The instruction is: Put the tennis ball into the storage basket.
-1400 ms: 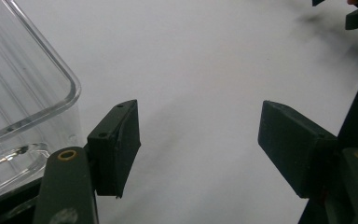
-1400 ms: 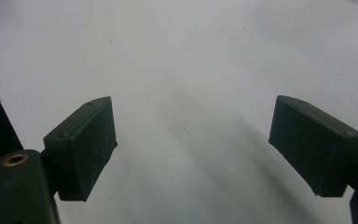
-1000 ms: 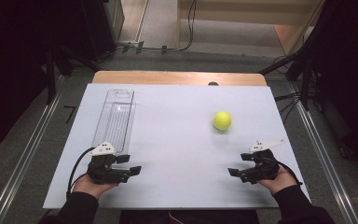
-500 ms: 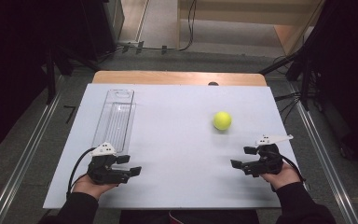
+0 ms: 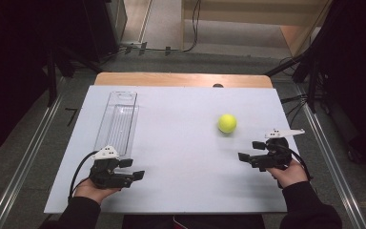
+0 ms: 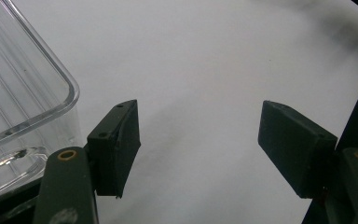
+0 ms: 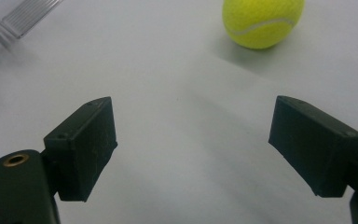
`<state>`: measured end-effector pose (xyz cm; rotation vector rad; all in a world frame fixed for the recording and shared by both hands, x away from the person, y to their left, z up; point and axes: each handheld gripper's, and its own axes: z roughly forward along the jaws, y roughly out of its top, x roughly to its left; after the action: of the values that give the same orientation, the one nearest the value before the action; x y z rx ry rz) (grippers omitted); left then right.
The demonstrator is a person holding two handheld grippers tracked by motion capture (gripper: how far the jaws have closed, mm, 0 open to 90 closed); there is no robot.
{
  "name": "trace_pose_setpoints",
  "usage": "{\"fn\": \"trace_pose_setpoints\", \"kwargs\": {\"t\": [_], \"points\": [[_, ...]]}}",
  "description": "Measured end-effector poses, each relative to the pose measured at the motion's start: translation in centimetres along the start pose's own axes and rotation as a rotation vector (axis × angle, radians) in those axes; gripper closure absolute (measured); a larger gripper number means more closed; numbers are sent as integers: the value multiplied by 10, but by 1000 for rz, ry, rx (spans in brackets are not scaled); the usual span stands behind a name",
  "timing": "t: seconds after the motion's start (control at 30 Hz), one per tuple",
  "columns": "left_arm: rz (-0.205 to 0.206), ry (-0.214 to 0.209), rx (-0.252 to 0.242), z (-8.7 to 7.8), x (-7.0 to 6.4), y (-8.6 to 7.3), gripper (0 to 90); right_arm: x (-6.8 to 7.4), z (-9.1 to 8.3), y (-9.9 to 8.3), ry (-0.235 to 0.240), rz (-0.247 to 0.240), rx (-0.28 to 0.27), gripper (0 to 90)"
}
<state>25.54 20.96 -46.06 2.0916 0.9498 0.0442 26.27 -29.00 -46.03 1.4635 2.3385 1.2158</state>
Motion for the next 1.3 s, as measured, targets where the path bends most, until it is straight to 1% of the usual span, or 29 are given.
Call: {"fn": "trace_pose_setpoints", "kwargs": {"t": [0.03, 0.07, 0.17, 0.27, 0.33, 0.37, 0.4, 0.43, 0.57, 0.67, 1.03, 1.13, 1.17, 1.3], "points": [[0, 0, 0, 0, 0, 0, 302, 0, 0, 0, 0, 0, 0, 129], [-1, 0, 0, 0, 0, 0, 302, -1, -1, 3, -12, -9, -3, 129], [-1, 0, 0, 0, 0, 0, 301, -2, -1, 5, -15, -1, -5, 129], [-3, -2, -2, 0, 0, 0, 302, -4, -1, 10, -15, -3, 2, 129], [-5, -2, -1, 0, 0, 0, 302, -4, -1, 12, -9, 4, 2, 129], [-4, -2, 0, 0, 0, 0, 301, -4, -1, 14, -6, 25, 5, 129], [-5, -4, 0, 0, 0, 0, 301, -4, -1, 14, -6, 25, 5, 129], [-4, -5, 1, 0, 0, 0, 301, -3, -1, 17, 2, 6, 15, 129], [-10, -16, 3, 1, 0, 0, 301, -2, 0, 21, 8, 4, 17, 128], [-10, -14, 2, 1, 0, 0, 301, -3, 0, 25, 4, -2, 19, 129], [-10, -9, 4, 1, 1, 0, 301, -9, -1, 41, -17, 3, 6, 129], [-13, -9, 4, 0, 1, 0, 302, -8, -2, 44, -17, -6, 2, 129], [-13, -9, 4, 0, 1, 0, 301, -8, -2, 47, -22, -15, -2, 129], [-11, -15, 1, 1, 1, 0, 301, -9, -1, 52, -26, -15, 0, 129]]}}
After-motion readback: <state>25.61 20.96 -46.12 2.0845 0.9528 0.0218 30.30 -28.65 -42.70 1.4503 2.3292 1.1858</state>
